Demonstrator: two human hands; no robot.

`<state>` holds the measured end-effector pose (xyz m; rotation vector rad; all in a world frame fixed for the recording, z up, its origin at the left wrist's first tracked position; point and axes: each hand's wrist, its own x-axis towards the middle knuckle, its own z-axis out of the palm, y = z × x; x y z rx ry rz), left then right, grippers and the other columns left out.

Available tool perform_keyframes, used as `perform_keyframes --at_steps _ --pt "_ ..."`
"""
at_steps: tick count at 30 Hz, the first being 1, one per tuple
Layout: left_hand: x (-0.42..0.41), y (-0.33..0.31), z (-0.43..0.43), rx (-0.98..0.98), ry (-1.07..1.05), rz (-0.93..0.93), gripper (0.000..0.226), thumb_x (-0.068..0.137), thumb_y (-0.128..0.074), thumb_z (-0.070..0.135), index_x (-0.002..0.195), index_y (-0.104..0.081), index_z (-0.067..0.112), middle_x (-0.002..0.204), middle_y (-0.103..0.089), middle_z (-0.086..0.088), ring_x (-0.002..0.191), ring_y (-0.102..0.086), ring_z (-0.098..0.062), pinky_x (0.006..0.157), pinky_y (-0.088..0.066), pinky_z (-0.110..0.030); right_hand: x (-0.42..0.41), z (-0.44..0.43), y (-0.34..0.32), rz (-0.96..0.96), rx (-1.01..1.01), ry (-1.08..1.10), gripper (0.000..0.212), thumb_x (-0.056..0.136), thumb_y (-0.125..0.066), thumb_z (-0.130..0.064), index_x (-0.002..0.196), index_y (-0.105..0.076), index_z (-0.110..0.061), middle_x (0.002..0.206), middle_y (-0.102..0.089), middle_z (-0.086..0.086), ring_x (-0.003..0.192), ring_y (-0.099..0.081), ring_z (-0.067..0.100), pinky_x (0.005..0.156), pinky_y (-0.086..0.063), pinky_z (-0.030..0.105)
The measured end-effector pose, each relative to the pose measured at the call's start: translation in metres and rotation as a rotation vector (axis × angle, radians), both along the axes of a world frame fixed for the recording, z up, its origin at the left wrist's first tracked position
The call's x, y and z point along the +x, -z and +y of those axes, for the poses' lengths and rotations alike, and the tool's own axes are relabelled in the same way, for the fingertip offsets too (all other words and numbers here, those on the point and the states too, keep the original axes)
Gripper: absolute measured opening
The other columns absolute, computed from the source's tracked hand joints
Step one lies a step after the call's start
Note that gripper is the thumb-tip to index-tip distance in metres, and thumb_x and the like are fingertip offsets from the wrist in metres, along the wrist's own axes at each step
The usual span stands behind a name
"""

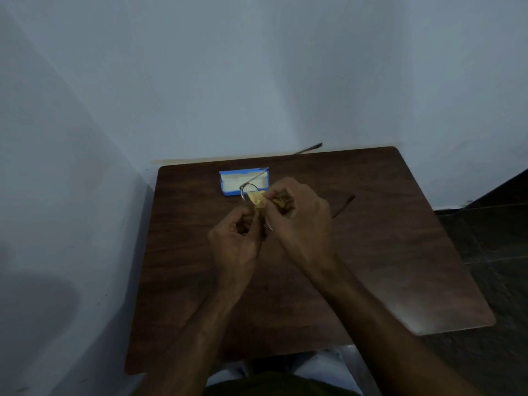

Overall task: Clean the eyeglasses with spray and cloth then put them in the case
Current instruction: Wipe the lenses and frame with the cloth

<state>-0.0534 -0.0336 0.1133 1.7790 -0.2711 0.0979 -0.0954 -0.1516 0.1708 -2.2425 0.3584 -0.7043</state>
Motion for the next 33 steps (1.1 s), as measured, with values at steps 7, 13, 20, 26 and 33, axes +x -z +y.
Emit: perform_keyframes --at_steps 7,13,20,26,33 --pt "0.004 -0.004 -0.004 -0.073 -0.046 0.020 0.008 0.098 -0.076 0.023 0.091 -0.079 0.019 0.081 -0.079 0.006 0.076 -0.078 -0.014 0.070 -0.066 -0.050 -0.011 0.006 0.009 0.212 -0.464 0.089 0.020 0.084 -0.080 -0.019 0.090 -0.062 -0.015 0.076 -0.065 0.002 0.062 -0.052 0.015 0.053 -0.028 0.025" --pt "0.004 -0.010 -0.002 -0.073 -0.077 -0.006 0.005 0.098 -0.076 0.019 0.095 -0.079 0.015 0.083 -0.079 0.006 0.076 -0.078 -0.012 0.068 -0.066 -0.047 -0.007 0.010 0.011 0.094 -0.388 -0.015 0.013 0.088 -0.077 -0.015 0.095 -0.066 -0.013 0.085 -0.068 0.004 0.071 -0.060 0.019 0.056 -0.037 0.027" --pt "-0.001 -0.016 -0.004 -0.067 -0.080 -0.006 0.006 0.097 -0.077 0.016 0.091 -0.078 0.014 0.079 -0.078 0.006 0.070 -0.077 -0.010 0.065 -0.066 -0.043 0.000 0.009 0.002 0.140 -0.390 0.080 0.019 0.087 -0.077 -0.015 0.097 -0.062 -0.011 0.083 -0.067 0.003 0.067 -0.056 0.019 0.057 -0.031 0.027" --pt "0.003 -0.023 0.002 -0.061 -0.132 -0.038 0.013 0.096 -0.078 0.017 0.093 -0.079 0.005 0.080 -0.078 0.005 0.072 -0.077 -0.006 0.064 -0.065 -0.029 -0.008 0.017 -0.007 0.147 -0.245 -0.039 0.025 0.093 -0.072 -0.020 0.112 -0.057 -0.015 0.099 -0.071 0.000 0.081 -0.067 0.020 0.063 -0.048 0.033" --pt "-0.001 -0.018 0.000 -0.049 -0.088 -0.019 0.007 0.097 -0.077 0.019 0.092 -0.079 0.014 0.080 -0.079 0.006 0.072 -0.078 -0.011 0.065 -0.066 -0.044 0.006 0.011 -0.016 0.213 -0.325 -0.001 0.028 0.097 -0.067 -0.020 0.120 -0.056 -0.008 0.103 -0.069 0.008 0.081 -0.057 0.018 0.065 -0.037 0.031"
